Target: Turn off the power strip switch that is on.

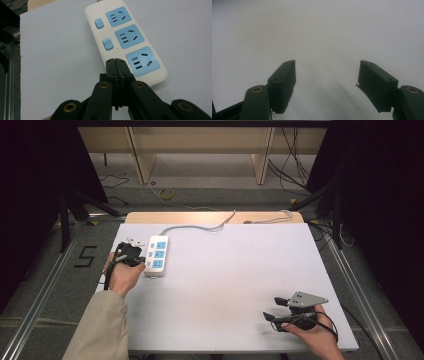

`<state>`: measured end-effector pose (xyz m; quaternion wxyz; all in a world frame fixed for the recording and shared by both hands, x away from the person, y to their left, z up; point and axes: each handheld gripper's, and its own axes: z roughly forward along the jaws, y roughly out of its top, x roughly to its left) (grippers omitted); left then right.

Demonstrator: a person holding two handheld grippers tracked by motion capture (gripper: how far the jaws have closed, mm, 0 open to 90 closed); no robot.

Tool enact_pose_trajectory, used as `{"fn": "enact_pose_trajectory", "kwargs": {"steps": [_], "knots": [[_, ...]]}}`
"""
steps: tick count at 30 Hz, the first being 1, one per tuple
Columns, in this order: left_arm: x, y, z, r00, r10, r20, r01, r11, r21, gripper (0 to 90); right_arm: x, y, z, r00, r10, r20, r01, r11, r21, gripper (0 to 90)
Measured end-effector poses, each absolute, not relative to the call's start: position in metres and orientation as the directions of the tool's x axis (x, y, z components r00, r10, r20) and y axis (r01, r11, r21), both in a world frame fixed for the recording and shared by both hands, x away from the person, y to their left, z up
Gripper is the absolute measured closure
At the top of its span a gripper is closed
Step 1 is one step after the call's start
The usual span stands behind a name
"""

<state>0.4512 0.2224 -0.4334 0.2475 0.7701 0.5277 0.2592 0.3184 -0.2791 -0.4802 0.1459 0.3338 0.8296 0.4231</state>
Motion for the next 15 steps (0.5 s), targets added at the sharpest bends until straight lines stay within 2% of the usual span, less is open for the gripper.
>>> {"fn": "enact_pose_trajectory", "kwargs": {"steps": [15], "knots": [[0.4579, 0.2184, -0.4361, 0.316, 0.938, 0.140, 0.687, -0.328, 0.649, 89.9, 0.3185, -0.2793, -0.4802, -0.736, 0.676, 0.041, 0.430, 0.420, 0.799, 31.5]]}}
